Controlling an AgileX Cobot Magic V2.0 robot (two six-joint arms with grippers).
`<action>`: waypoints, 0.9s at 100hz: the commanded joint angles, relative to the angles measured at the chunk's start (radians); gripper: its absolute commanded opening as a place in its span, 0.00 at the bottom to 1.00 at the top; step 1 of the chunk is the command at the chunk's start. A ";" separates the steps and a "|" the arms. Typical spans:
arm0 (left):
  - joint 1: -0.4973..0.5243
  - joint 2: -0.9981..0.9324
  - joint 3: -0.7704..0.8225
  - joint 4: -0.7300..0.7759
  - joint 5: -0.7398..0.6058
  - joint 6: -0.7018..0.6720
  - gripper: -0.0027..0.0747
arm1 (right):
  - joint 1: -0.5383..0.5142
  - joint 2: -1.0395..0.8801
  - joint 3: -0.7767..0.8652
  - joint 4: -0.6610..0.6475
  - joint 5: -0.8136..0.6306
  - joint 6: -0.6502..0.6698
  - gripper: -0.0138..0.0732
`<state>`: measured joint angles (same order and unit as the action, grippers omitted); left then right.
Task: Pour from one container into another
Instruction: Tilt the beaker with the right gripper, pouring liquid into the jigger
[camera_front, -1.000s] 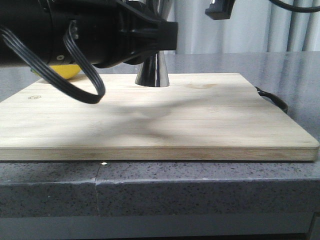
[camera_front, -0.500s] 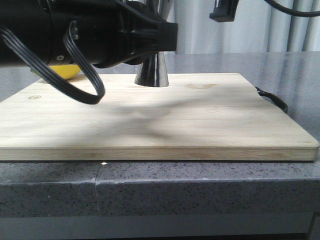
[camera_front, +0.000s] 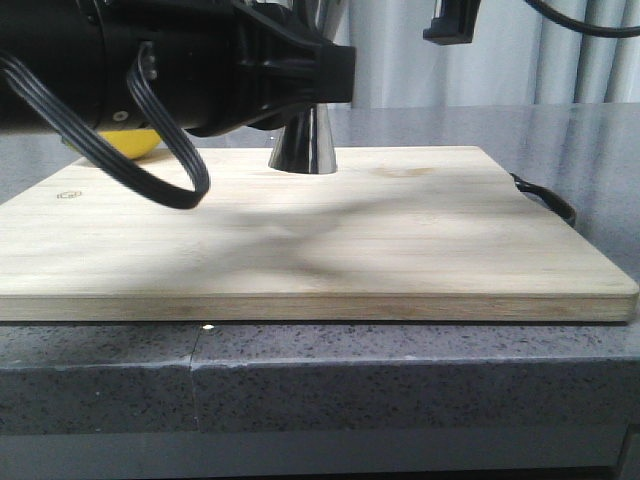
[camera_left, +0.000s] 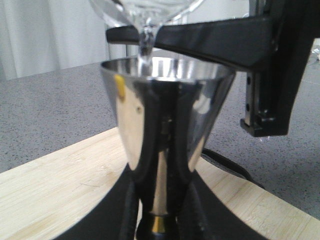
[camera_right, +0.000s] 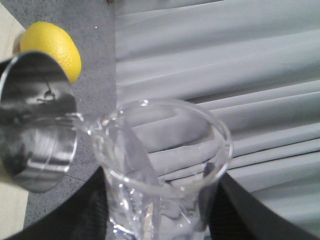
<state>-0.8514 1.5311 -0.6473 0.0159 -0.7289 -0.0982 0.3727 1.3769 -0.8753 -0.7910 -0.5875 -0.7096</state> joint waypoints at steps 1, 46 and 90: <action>0.001 -0.042 -0.025 -0.008 -0.092 -0.002 0.01 | -0.001 -0.042 -0.036 0.027 -0.057 -0.029 0.33; 0.001 -0.042 -0.025 -0.008 -0.092 -0.002 0.01 | -0.001 -0.042 -0.036 0.027 -0.057 -0.043 0.33; 0.001 -0.042 -0.025 -0.016 -0.113 -0.002 0.01 | -0.001 -0.073 -0.036 0.045 -0.001 0.323 0.33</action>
<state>-0.8514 1.5311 -0.6473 0.0103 -0.7303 -0.0964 0.3727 1.3591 -0.8753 -0.7849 -0.5572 -0.5205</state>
